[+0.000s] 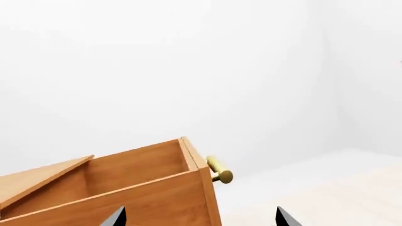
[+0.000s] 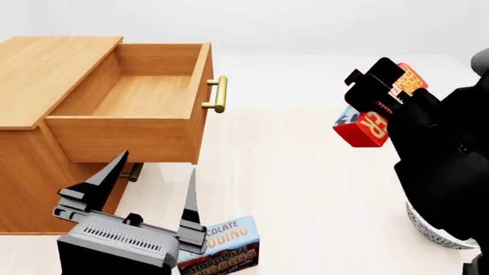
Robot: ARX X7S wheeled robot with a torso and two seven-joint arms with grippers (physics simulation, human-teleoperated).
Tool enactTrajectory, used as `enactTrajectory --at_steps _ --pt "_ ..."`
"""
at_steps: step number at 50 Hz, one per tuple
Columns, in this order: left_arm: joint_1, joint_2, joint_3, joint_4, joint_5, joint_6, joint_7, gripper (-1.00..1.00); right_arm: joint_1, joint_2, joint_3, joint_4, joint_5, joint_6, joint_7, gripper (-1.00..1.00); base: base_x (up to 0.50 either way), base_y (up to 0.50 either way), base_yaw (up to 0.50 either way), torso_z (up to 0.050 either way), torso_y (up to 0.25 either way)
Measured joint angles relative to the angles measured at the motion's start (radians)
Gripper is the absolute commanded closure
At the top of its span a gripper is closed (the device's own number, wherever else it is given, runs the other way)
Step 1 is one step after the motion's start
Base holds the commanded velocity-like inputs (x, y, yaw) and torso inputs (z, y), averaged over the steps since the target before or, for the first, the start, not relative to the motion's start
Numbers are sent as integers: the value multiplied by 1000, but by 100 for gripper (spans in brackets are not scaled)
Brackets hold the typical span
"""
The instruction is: Put the butter at the back in the top drawer of the cabinet and close it.
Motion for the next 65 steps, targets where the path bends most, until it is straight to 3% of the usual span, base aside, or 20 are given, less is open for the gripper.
enactTrajectory --at_steps 8,19,44,65 --pt "-49 79 -21 4 -15 -108 -20 -100 147 76 -210 28 69 -143 -5 100 0 0 0 0 1" --pt "-94 207 -28 10 -4 -267 -56 -100 224 102 -338 51 110 -233 -25 100 0 0 0 1 1" --pt "-128 472 -29 -48 3 -516 -77 -100 282 91 -425 70 144 -282 -39 100 0 0 0 0 1" --pt "-144 577 -70 -154 -31 -547 -9 -100 248 70 -469 65 138 -299 -58 100 0 0 0 0 1"
